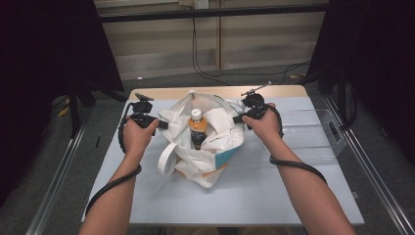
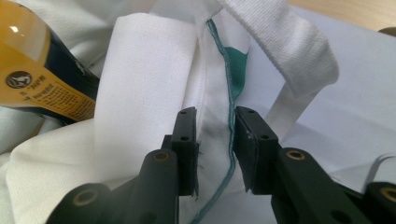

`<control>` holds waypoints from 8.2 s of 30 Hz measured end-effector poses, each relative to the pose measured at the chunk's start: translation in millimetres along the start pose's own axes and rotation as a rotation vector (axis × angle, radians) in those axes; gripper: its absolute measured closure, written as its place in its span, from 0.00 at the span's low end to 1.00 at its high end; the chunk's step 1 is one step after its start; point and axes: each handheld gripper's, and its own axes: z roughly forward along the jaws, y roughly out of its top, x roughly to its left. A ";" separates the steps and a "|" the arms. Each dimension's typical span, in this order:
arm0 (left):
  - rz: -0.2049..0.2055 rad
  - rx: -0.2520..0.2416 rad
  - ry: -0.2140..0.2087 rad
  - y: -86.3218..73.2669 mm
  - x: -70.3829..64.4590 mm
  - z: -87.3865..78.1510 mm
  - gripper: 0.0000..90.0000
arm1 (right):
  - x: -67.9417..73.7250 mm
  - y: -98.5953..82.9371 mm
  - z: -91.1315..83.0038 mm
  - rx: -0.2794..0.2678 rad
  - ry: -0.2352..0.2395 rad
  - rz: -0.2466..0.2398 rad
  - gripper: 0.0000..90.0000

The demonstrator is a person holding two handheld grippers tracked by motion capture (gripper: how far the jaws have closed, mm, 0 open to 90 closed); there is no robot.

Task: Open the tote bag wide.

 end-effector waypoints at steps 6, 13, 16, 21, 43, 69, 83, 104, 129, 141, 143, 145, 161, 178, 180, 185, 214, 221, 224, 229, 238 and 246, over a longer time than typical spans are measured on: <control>0.007 -0.012 0.001 2.3 -4.6 -5.6 0.81 | 4.3 4.7 -10.4 -0.015 -0.008 -0.015 0.73; 0.010 -0.028 0.003 3.8 -6.5 -13.8 0.81 | 9.1 11.4 -24.6 -0.026 -0.014 -0.025 0.72; 0.010 -0.035 0.000 5.1 -6.8 -17.2 0.81 | 11.9 15.5 -30.1 -0.033 -0.011 -0.038 0.75; 0.020 -0.038 0.008 9.0 -9.9 -24.6 0.81 | 16.7 20.1 -33.6 -0.038 0.009 -0.050 0.84; 0.047 -0.046 -0.053 18.1 -20.9 -36.1 0.99 | 32.4 21.6 -9.6 -0.001 0.076 -0.085 1.00; 0.083 -0.025 -0.077 16.9 -37.3 -9.5 1.00 | 37.5 15.0 -6.2 -0.009 0.106 -0.089 1.00; 0.092 -0.034 -0.078 20.6 -38.8 -0.5 1.00 | 34.3 6.6 -1.4 0.015 0.099 -0.092 1.00; 0.065 -0.018 -0.055 18.0 -26.4 22.6 0.99 | 28.0 0.9 5.4 0.048 0.086 -0.081 0.99; 0.057 0.017 -0.051 8.5 -20.8 36.8 1.00 | 25.3 -8.1 12.8 0.059 0.088 -0.072 0.99; 0.041 0.018 -0.050 2.2 -17.1 40.3 1.00 | 24.5 -13.6 18.3 0.070 0.092 -0.064 0.99; 0.032 0.015 -0.051 1.1 -16.7 41.1 1.00 | 24.8 -14.1 19.0 0.069 0.091 -0.067 0.99; 0.041 0.022 -0.049 0.0 -15.4 41.3 1.00 | 24.6 -14.0 19.4 0.070 0.094 -0.073 0.99; 0.037 0.019 -0.051 -5.8 -12.8 44.6 1.00 | 25.4 -16.9 23.5 0.076 0.096 -0.073 1.00; 0.022 0.015 -0.050 -10.8 -6.7 42.2 1.00 | 27.2 -22.7 30.8 0.080 0.092 -0.058 1.00; 0.021 0.014 -0.049 -10.8 -7.4 42.6 1.00 | 28.0 -23.2 31.8 0.085 0.087 -0.054 1.00; 0.019 0.015 -0.052 -10.8 -7.1 43.7 1.00 | 28.0 -24.3 33.4 0.081 0.091 -0.050 1.00; 0.006 0.023 -0.049 -14.4 -6.5 45.8 0.99 | 29.7 -29.1 39.6 0.086 0.090 -0.028 1.00; 0.022 0.009 -0.046 -11.0 -10.3 34.6 0.91 | 31.1 -23.9 33.3 0.071 0.078 -0.042 0.94; 0.023 0.000 -0.048 -9.5 -12.9 28.4 0.89 | 32.2 -21.7 29.6 0.057 0.079 -0.054 0.91; 0.035 -0.018 -0.045 -7.8 -17.2 19.8 0.83 | 34.0 -17.1 22.2 0.027 0.082 -0.074 0.87; 0.049 -0.033 -0.045 -7.0 -23.3 4.3 0.71 | 40.8 -10.7 11.9 0.032 0.090 -0.070 0.76; 0.057 -0.054 -0.031 -9.1 -25.4 -11.6 0.62 | 48.8 -6.4 5.8 0.018 0.102 -0.086 0.63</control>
